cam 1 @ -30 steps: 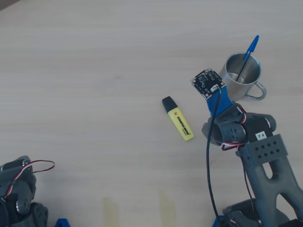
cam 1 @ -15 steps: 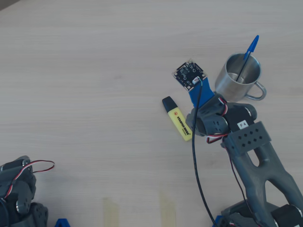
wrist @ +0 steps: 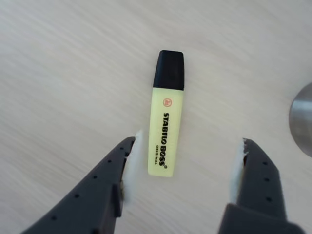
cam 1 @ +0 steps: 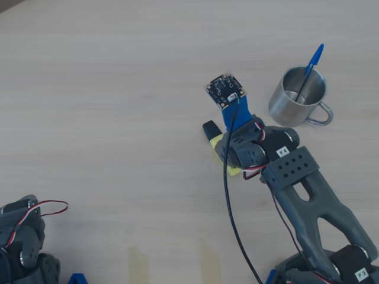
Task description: Grab the yellow pen and put it in the silver cup.
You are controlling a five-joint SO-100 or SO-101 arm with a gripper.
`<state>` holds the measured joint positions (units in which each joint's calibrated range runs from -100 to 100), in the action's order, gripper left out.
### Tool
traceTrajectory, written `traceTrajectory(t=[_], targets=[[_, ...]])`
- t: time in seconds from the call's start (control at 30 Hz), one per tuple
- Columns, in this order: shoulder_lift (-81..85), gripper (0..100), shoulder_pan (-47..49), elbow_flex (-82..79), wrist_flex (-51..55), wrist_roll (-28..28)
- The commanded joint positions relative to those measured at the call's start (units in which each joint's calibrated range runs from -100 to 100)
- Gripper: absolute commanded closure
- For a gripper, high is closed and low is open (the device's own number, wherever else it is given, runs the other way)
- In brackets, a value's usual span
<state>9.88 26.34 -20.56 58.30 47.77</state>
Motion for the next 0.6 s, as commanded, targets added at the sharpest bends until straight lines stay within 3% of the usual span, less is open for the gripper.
traceTrajectory(t=[0.0,0.57], targets=[[-0.98,71,0.28,2.1,-2.23,0.45],[-9.05,71,0.54,2.01,-5.92,2.48]])
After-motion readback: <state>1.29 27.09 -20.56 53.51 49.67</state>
